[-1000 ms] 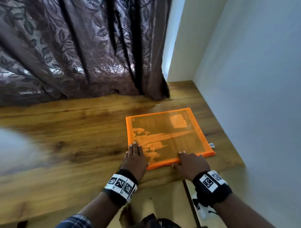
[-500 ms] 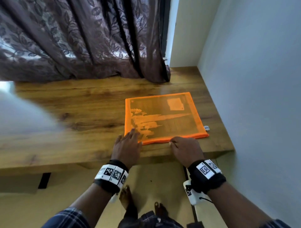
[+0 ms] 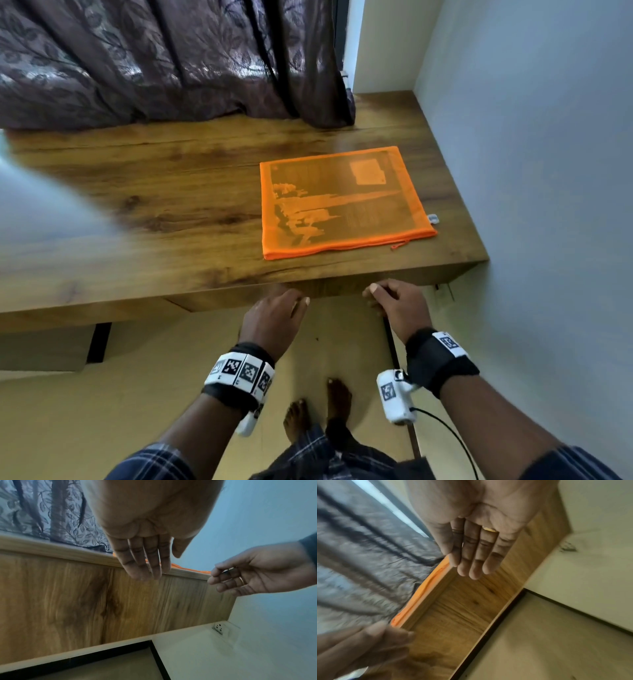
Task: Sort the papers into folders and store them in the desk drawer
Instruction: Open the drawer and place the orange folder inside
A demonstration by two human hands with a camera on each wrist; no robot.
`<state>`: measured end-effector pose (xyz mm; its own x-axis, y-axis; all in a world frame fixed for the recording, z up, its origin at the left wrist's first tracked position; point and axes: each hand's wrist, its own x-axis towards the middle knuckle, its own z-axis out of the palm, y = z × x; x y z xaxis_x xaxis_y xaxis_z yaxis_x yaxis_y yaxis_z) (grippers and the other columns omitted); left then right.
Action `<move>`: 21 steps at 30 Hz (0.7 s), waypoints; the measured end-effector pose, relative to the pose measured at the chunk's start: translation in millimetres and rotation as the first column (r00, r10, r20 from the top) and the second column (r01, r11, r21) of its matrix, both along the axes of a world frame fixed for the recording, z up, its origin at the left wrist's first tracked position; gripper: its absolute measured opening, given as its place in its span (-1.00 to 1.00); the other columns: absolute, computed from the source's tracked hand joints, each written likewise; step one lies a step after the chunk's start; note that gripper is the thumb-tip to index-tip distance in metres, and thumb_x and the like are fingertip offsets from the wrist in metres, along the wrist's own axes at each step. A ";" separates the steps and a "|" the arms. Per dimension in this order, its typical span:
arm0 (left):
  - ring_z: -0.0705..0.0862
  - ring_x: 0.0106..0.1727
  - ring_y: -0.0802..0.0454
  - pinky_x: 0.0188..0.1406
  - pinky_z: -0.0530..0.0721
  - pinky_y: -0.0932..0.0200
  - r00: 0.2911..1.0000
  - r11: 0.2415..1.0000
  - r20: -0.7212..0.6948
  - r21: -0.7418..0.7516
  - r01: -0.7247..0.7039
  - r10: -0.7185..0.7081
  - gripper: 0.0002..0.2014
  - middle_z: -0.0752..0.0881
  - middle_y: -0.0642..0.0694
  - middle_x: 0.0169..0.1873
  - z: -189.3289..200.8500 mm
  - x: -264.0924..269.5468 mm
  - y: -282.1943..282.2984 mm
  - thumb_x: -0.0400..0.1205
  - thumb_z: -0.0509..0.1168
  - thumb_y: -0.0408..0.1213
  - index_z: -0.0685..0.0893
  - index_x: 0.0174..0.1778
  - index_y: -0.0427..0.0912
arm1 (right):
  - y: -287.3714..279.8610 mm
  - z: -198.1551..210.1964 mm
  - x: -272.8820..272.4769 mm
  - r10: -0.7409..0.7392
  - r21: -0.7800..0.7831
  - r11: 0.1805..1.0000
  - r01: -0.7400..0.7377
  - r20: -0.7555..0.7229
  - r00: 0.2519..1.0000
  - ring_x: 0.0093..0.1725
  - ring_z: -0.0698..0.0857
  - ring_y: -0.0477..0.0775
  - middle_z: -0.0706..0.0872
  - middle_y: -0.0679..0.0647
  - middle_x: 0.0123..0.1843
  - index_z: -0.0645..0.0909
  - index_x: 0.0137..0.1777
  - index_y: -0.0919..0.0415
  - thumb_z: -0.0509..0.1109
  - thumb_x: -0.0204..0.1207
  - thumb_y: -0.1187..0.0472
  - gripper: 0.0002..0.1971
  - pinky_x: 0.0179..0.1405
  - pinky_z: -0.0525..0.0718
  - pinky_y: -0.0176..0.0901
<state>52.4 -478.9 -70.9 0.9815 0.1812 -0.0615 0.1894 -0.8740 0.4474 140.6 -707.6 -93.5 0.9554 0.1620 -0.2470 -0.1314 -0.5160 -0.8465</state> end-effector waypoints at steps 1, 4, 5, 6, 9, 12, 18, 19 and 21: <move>0.63 -0.32 0.02 -0.41 0.47 0.15 1.000 1.000 -0.024 0.007 0.005 -0.005 -0.73 0.67 0.07 -0.31 -4.5 -2.0 -0.1 0.75 0.09 0.06 0.61 -0.11 0.05 | -1.7 -7.1 -4.2 -0.064 0.063 0.996 0.069 -0.084 0.994 -0.13 0.82 0.14 0.86 0.01 -0.18 0.80 -0.17 0.10 0.39 0.63 0.16 -0.81 -0.16 0.76 0.01; 0.58 -0.35 0.08 -0.46 0.42 0.17 0.996 0.994 -0.084 -0.102 0.035 -0.044 -0.64 0.62 0.13 -0.32 -28.9 -11.0 -0.3 0.76 -0.01 0.16 0.59 -0.07 0.06 | -5.0 -27.0 -14.0 -0.239 0.163 0.940 0.299 -0.310 0.920 -0.16 0.81 0.27 0.85 0.28 -0.04 0.75 -0.10 0.28 0.34 0.68 0.23 -0.80 -0.18 0.71 0.07; 0.64 -0.26 0.08 -0.38 0.53 0.14 0.994 0.976 -0.110 -0.218 -0.006 -0.018 -0.54 0.68 0.13 -0.25 -40.5 -13.7 2.2 0.72 -0.05 0.26 0.63 -0.01 0.05 | -4.4 -33.0 -16.7 -0.283 0.189 0.909 0.371 -0.373 0.884 -0.18 0.80 0.24 0.84 0.34 0.00 0.74 -0.06 0.31 0.33 0.69 0.19 -0.78 -0.20 0.70 0.05; 0.72 -0.12 0.07 -0.19 0.66 0.08 0.986 0.915 -0.158 -0.390 -0.104 0.044 -0.40 0.76 0.10 -0.12 -53.2 -15.9 5.3 0.66 -0.08 0.39 0.67 0.09 0.02 | -3.2 -39.9 -18.9 -0.315 0.205 0.880 0.429 -0.426 0.848 -0.17 0.79 0.21 0.83 0.33 0.02 0.73 -0.03 0.32 0.32 0.70 0.12 -0.73 -0.21 0.70 0.03; 0.69 0.29 -0.07 0.32 0.62 -0.11 0.831 0.400 -0.475 -0.729 -0.555 0.289 -0.08 0.76 -0.11 0.24 -81.5 -8.7 12.4 0.52 -0.16 0.54 0.63 0.40 -0.14 | 2.1 -53.7 -15.9 -0.363 0.190 0.839 0.510 -0.504 0.784 -0.03 0.80 0.15 0.85 0.15 0.04 0.71 0.07 0.22 0.23 0.66 -0.22 -0.51 -0.03 0.74 0.12; 0.59 0.41 -0.26 0.37 0.56 -0.20 0.603 -0.100 -0.694 -0.684 -0.722 0.393 -0.05 0.61 -0.28 0.42 -100.0 2.0 27.6 0.58 -0.22 0.48 0.42 0.57 -0.26 | 8.3 -61.1 -2.8 -0.364 0.190 0.812 0.552 -0.574 0.734 0.10 0.75 0.11 0.80 0.07 0.14 0.65 0.11 0.04 0.07 0.58 -0.45 -0.40 0.09 0.69 0.17; 0.41 0.55 -0.44 0.52 0.41 -0.34 0.476 -0.628 -0.772 -0.627 -0.461 0.421 0.07 0.41 -0.27 0.59 -122.8 17.4 45.3 0.45 -0.15 0.63 0.20 0.70 -0.12 | 16.3 -82.8 28.7 -0.350 0.281 0.620 0.733 -0.737 0.578 0.34 0.58 0.16 0.61 0.13 0.41 0.43 0.53 0.15 -0.10 0.51 -0.55 -0.10 0.16 0.55 0.13; 0.42 0.53 -0.46 0.50 0.42 -0.35 0.484 -0.654 -0.770 -0.623 -0.429 0.416 0.08 0.43 -0.27 0.58 -124.8 20.9 43.9 0.43 -0.14 0.64 0.21 0.70 -0.11 | 16.4 -87.0 31.8 -0.329 0.313 0.567 0.762 -0.762 0.558 0.37 0.55 0.17 0.58 0.15 0.46 0.38 0.59 0.17 -0.10 0.49 -0.57 -0.06 0.24 0.54 0.18; 0.47 0.48 -0.46 0.46 0.46 -0.35 0.480 -0.688 -0.767 -0.619 -0.380 0.425 0.09 0.44 -0.27 0.57 -129.0 27.0 40.6 0.42 -0.14 0.65 0.24 0.69 -0.10 | 16.0 -94.2 36.4 -0.286 0.364 0.465 0.807 -0.801 0.525 0.42 0.53 0.18 0.55 0.18 0.47 0.31 0.64 0.19 -0.04 0.46 -0.59 -0.01 0.37 0.52 0.29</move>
<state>79.4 -438.3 -199.9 0.4514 0.2561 -0.8548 0.0694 0.9449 0.3198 177.0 -691.6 -187.6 0.5665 0.0090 -0.8240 -0.7127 0.5073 -0.4845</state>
